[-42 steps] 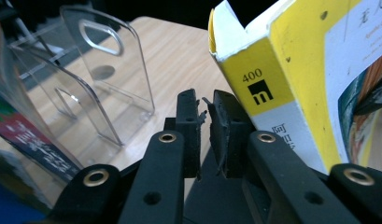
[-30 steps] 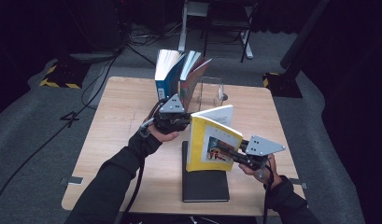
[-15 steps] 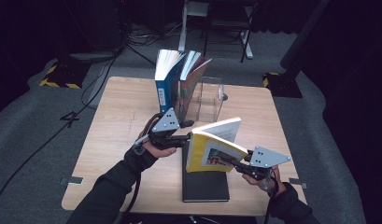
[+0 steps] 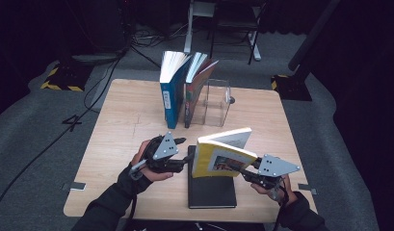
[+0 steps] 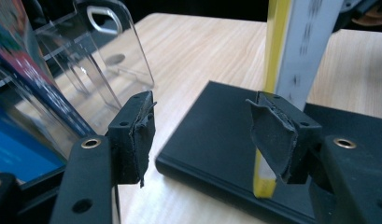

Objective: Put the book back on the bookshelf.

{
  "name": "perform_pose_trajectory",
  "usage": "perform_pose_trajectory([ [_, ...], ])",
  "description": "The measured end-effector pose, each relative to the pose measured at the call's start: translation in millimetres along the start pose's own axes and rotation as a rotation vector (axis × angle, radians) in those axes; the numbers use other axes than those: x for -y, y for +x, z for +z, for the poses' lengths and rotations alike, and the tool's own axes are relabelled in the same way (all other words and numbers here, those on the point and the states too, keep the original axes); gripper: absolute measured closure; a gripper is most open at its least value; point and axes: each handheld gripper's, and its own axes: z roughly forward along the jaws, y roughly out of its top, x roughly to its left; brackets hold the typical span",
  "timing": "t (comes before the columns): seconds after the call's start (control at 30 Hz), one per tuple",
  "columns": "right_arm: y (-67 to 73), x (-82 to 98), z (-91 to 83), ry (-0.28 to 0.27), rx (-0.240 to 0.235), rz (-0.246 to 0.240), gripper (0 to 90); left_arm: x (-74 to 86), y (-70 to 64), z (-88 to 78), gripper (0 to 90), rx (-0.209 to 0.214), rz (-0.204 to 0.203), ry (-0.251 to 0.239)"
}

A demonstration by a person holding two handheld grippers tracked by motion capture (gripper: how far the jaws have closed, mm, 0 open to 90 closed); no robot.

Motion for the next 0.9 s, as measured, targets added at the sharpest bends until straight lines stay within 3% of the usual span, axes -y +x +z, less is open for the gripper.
perform_pose_trajectory([
  [0.17, 1.5, 5.3, -2.1, 0.012, 0.003, 0.007, 76.6, 15.7, -6.0, 5.3, 33.9, 0.019, 0.001, 0.058],
  [0.4, 3.0, 10.1, -3.6, 0.028, 0.013, 0.007, 74.5, 28.4, -21.4, 22.3, 27.9, 0.101, -0.017, 0.098],
  [0.57, 3.3, 16.7, -6.5, 0.057, 0.033, 0.016, 66.8, 34.1, -24.3, 40.0, 29.3, 0.16, -0.047, 0.117],
  [0.67, 2.6, 23.1, -11.3, 0.077, 0.046, 0.027, 59.3, 33.6, -26.3, 47.7, 31.1, 0.168, -0.043, 0.116],
  [0.8, 0.8, 28.9, -16.4, 0.094, 0.09, 0.043, 50.6, 29.6, -25.4, 51.6, 32.9, 0.189, -0.048, 0.076],
  [0.9, -2.5, 30.7, -20.7, 0.078, 0.11, 0.064, 47.1, 25.7, -26.3, 50.2, 43.1, 0.181, -0.02, 0.052],
])
